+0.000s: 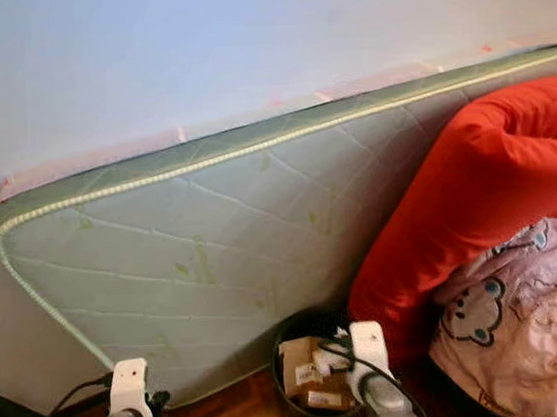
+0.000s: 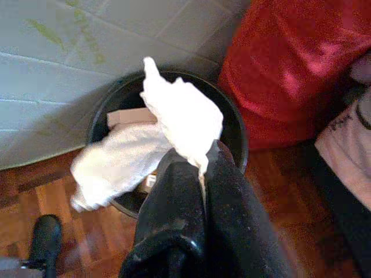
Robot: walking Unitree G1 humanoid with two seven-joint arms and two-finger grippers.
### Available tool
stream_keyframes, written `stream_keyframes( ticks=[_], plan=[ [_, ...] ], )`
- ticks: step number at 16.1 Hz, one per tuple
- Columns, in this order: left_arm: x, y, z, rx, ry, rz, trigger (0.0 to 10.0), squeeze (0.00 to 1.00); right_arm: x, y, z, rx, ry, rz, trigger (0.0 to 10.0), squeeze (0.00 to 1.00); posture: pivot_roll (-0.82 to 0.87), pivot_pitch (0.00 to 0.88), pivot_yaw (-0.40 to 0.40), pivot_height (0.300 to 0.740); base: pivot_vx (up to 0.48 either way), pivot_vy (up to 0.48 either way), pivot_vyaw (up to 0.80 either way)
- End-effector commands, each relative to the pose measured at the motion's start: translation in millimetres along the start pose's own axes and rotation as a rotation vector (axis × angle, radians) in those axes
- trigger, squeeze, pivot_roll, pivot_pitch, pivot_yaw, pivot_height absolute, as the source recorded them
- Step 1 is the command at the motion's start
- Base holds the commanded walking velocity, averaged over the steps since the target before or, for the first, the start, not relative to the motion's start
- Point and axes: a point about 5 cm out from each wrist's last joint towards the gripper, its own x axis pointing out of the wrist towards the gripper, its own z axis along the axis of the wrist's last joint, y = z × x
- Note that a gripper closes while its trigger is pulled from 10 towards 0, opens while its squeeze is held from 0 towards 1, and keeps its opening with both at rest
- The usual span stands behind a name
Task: Clean up the room
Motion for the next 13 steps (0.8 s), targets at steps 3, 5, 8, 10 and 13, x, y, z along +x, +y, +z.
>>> stream_keyframes(
  ticks=[3,5,8,10,13],
  plan=[
    [0.1,2.3,0.7,-0.001,0.006,0.005,10.0,0.0,0.6,1.7,1.5,0.013,-0.002,0.004,10.0,0.0,-0.05,0.0,-0.021,0.74,0.244,0.0,0.0],
    [0.1,2.2,0.8,-0.001,0.005,0.004,10.0,0.0,0.6,1.7,1.6,0.02,-0.005,0.004,10.0,0.0,-0.05,0.0,-0.021,0.74,0.247,0.0,0.0],
    [0.1,2.0,0.9,0.0,0.005,0.004,10.0,0.0,0.5,1.5,1.8,0.022,-0.006,0.004,10.0,0.0,-0.05,0.0,-0.021,0.74,0.265,0.0,0.0],
    [0.1,1.8,0.9,0.0,0.004,0.003,10.0,0.0,0.5,1.2,1.6,0.022,-0.005,0.003,10.0,0.0,-0.05,0.0,-0.022,0.74,0.259,0.0,0.0],
    [0.2,1.6,1.3,-0.002,0.0,0.001,10.0,0.0,0.5,1.3,1.9,0.022,-0.007,0.005,10.0,0.0,-0.05,0.0,-0.022,0.74,0.082,0.0,0.0]
  ],
)
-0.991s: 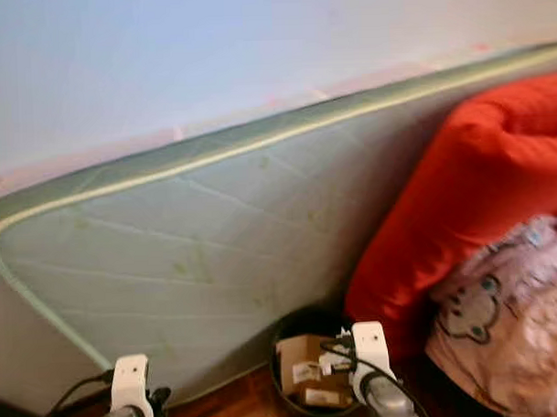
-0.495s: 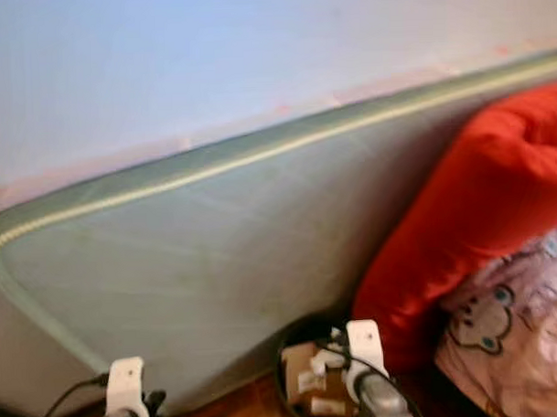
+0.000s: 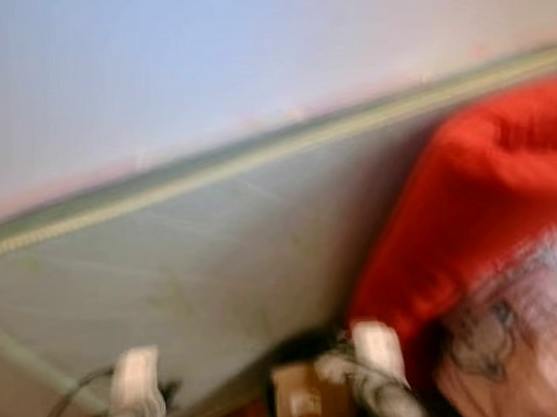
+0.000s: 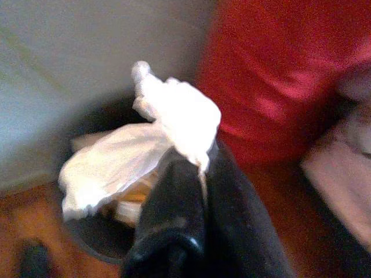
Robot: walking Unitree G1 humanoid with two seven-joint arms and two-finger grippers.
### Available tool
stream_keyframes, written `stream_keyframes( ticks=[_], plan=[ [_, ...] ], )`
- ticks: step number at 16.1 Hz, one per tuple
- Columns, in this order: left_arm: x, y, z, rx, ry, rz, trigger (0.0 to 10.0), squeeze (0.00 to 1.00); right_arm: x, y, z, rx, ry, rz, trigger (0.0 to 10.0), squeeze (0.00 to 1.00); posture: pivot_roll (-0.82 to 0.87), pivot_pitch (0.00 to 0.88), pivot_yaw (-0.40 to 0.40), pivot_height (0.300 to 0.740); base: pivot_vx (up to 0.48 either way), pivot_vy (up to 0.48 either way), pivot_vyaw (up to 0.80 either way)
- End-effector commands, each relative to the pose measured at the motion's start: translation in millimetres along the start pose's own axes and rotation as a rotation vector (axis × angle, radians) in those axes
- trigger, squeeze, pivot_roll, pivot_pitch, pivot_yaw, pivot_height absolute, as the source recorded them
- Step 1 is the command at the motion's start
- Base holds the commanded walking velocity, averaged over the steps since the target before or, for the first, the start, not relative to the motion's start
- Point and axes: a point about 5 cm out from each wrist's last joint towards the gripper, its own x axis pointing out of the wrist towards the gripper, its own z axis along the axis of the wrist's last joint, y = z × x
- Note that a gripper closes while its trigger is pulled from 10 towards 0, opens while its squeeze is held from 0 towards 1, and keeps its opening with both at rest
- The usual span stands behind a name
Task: Clean up the room
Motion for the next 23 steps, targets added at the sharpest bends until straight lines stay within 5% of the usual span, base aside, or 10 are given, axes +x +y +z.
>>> stream_keyframes(
  ticks=[1,5,11,19,20,21,23],
  plan=[
    [-3.8,17.9,-10,0.003,0.035,0.046,10.0,0.0,3.5,16.3,12,0.01,-0.035,0.041,10.0,0.0,-0.05,0.0,-0.022,0.74,0.0,0.0,0.0],
    [-3.9,18.0,-8,0.0,0.008,0.047,10.0,0.0,3.0,17.1,14,0.051,-0.069,0.052,10.0,0.0,-0.05,0.0,-0.023,0.74,0.0,0.0,0.0],
    [-6.5,18.6,-6,-0.043,-0.088,0.047,10.0,0.0,-0.8,21.5,19,-0.009,-0.186,0.139,10.0,0.0,-0.06,0.0,-0.021,0.74,0.0,0.0,0.0],
    [-14.6,28.2,-32,-0.046,-0.03,0.099,10.0,0.0,-11.4,24.1,0,0.087,-0.259,0.179,10.0,0.0,-0.05,0.027,-0.023,0.74,0.0,0.0,0.0],
    [-6.3,11.2,0,-0.016,-0.154,0.064,10.0,0.0,-4.0,38.3,73,0.056,-0.492,0.221,10.0,0.0,-0.05,0.033,-0.025,0.74,0.0,0.0,0.0],
    [-4.8,5.0,10,-0.01,-0.193,0.054,10.0,0.0,-4.9,45.4,101,0.041,-0.574,0.243,10.0,0.0,-0.05,0.037,-0.026,0.74,0.0,0.0,0.0],
    [-5.7,4.9,2,0.001,-0.168,0.049,10.0,0.0,-5.0,45.2,98,0.031,-0.57,0.252,10.0,0.0,-0.05,0.045,-0.027,0.74,0.0,0.0,0.0]
  ],
)
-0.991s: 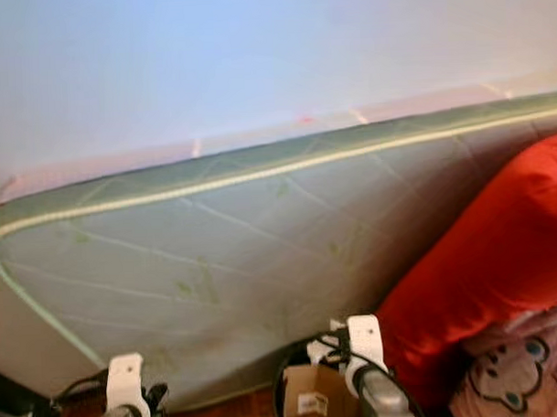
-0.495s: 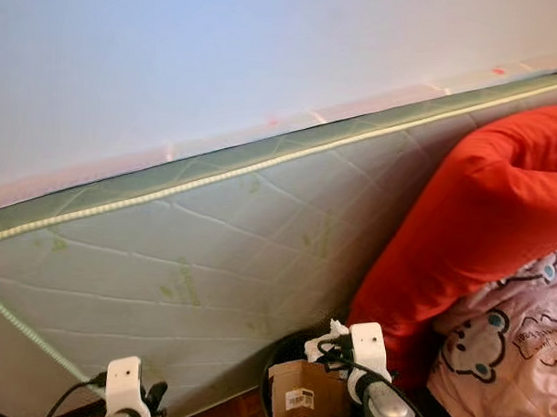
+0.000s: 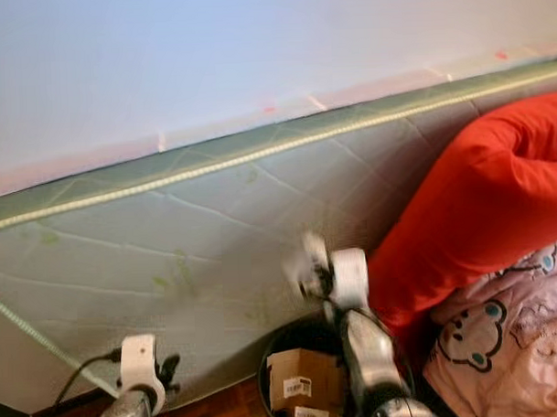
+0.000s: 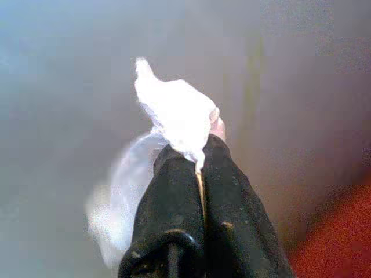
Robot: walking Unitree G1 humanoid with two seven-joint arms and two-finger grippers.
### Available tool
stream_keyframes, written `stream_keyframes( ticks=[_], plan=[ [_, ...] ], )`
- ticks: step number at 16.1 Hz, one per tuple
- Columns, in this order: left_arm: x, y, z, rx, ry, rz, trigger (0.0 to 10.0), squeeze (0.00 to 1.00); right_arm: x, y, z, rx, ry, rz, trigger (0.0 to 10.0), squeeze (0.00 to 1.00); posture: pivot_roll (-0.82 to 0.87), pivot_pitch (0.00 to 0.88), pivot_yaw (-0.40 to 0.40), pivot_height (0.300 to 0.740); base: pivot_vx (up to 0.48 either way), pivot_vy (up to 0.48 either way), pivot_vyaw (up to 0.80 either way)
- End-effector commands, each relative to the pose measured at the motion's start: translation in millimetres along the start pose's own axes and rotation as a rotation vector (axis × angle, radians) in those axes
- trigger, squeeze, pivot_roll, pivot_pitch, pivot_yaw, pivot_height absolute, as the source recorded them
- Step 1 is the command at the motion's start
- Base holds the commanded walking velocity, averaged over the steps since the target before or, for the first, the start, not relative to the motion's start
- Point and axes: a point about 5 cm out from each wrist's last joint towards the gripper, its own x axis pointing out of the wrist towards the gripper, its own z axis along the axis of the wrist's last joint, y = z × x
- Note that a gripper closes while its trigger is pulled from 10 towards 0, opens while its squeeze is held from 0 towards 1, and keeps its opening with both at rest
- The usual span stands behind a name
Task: Clean up the room
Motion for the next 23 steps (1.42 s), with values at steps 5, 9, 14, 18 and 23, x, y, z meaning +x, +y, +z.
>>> stream_keyframes(
  ticks=[5,9,14,18,23],
  plan=[
    [-13.5,11.5,-33,0.011,0.117,0.029,10.0,0.0,-33.4,-12.0,-30,0.015,0.046,-0.071,10.0,0.0,-0.06,0.055,-0.028,0.74,0.0,0.0,0.0],
    [-18.4,13.6,-42,0.031,0.145,0.036,10.0,0.0,-50.9,-13.4,-46,-0.005,0.1,-0.078,10.0,0.0,-0.07,0.075,-0.03,0.74,0.0,0.0,0.0],
    [-16.8,3.9,-40,0.041,0.134,0.009,10.0,0.0,-54.1,-12.3,-52,-0.015,0.154,-0.072,10.0,0.0,-0.08,0.096,-0.034,0.74,0.0,0.0,0.0],
    [-17.2,5.1,-41,0.046,0.138,0.007,10.0,0.0,-55.0,-9.6,-55,-0.021,0.173,-0.063,10.0,0.0,-0.08,0.1,-0.033,0.7,0.0,0.0,0.0],
    [-17.4,1.3,-42,0.05,0.139,-0.007,10.0,0.0,-56.0,-8.0,-55,-0.023,0.169,-0.058,10.0,0.0,-0.08,0.103,-0.029,0.68,0.0,0.0,0.0]
  ],
)
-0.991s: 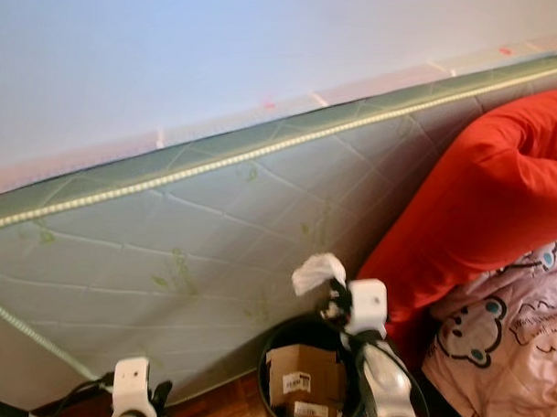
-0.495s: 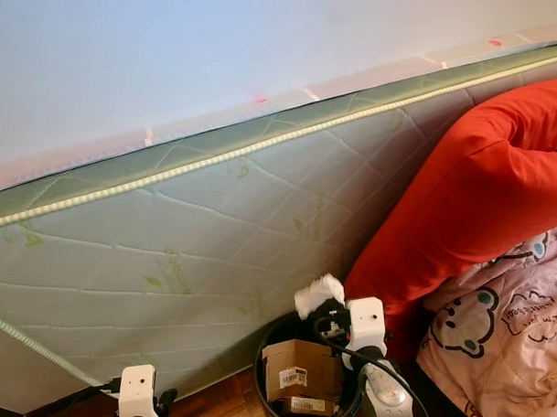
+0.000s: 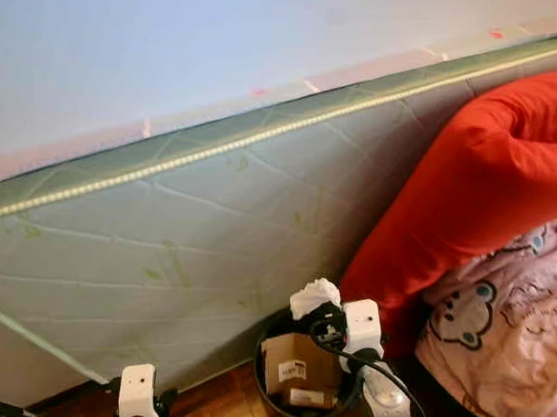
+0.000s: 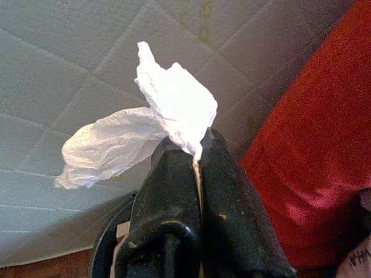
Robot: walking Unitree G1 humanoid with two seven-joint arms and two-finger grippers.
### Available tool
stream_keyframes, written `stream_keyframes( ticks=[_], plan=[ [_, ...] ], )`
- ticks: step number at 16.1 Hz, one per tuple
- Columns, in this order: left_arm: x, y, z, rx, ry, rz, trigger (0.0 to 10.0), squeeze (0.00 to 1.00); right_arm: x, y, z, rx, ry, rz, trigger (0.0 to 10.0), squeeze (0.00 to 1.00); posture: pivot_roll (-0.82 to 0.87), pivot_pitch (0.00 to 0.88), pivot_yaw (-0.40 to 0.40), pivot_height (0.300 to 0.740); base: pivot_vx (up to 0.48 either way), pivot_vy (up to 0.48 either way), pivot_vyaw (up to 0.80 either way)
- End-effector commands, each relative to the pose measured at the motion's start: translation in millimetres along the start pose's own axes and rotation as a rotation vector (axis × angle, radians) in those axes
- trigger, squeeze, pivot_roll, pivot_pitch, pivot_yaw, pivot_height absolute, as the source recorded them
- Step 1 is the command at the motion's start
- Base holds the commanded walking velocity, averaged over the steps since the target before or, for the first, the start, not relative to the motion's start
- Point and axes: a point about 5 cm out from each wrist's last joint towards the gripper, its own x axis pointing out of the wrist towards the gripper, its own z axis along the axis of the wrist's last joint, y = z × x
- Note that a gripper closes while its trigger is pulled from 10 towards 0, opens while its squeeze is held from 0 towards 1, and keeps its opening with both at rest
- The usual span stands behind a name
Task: Clean up the room
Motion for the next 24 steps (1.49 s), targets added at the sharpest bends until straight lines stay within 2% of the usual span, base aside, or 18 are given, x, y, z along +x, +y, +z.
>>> stream_keyframes(
  ticks=[1,5,6,16,21,24],
  plan=[
    [-1.4,-2.2,-5,0.007,0.019,-0.007,10.0,0.0,-1.7,-0.9,-1,-0.001,0.004,-0.009,10.0,0.0,-0.08,0.104,-0.028,0.68,0.0,0.0,0.0],
    [-1.4,-3.8,-4,0.01,0.013,-0.012,10.0,0.0,-0.5,1.3,-4,-0.001,0.036,-0.005,10.0,0.0,-0.08,0.107,-0.028,0.645,0.0,0.0,0.0],
    [-1.6,-4.4,-5,0.009,0.01,-0.013,10.0,0.0,-0.7,1.5,-1,0.008,0.007,0.0,10.0,0.0,-0.08,0.109,-0.028,0.637,0.0,0.0,0.0],
    [-1.2,-5.9,-4,0.006,0.009,-0.017,10.0,0.0,1.3,3.4,-2,0.006,0.036,0.026,10.0,0.0,-0.08,0.109,-0.03,0.637,0.0,0.0,0.0],
    [-1.3,-7.4,-4,0.0,0.014,-0.022,10.0,0.0,0.7,3.8,-13,-0.019,0.134,0.047,10.0,0.0,-0.08,0.111,-0.032,0.637,0.0,0.0,0.0],
    [-1.4,-7.9,-5,-0.009,0.012,-0.021,10.0,0.0,2.5,3.6,-13,-0.039,0.15,0.068,10.0,0.0,-0.08,0.115,-0.033,0.637,0.0,0.0,0.0]
  ],
)
